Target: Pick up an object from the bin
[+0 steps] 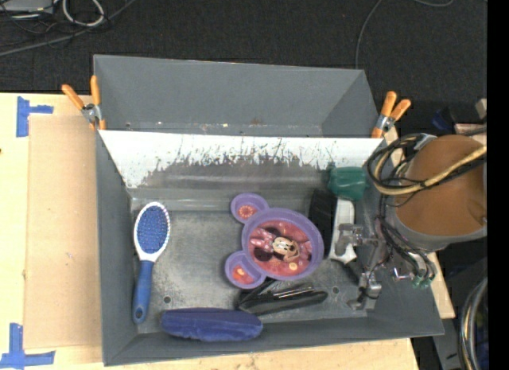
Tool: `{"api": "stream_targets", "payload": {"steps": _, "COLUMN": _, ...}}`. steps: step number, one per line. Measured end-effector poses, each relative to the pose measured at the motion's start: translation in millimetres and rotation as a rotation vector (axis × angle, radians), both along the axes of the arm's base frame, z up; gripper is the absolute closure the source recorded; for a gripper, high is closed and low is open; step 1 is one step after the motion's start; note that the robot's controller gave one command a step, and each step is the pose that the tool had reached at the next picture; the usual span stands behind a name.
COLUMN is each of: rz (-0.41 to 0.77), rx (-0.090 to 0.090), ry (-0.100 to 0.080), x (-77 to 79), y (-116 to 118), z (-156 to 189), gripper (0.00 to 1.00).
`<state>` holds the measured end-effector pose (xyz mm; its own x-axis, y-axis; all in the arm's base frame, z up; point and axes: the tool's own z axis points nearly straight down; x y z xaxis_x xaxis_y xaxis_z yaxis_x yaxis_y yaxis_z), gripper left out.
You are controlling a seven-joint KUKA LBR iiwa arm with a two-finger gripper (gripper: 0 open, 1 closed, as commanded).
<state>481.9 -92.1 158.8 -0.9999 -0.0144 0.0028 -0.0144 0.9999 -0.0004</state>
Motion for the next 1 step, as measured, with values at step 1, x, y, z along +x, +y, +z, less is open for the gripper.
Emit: {"api": "stream_targets", "payload": {"steps": 1, "rz": 0.0, "rx": 0.0, "ry": 0.0, "x": 0.0, "y": 0.0, "z": 0.0, "gripper": 0.0}}
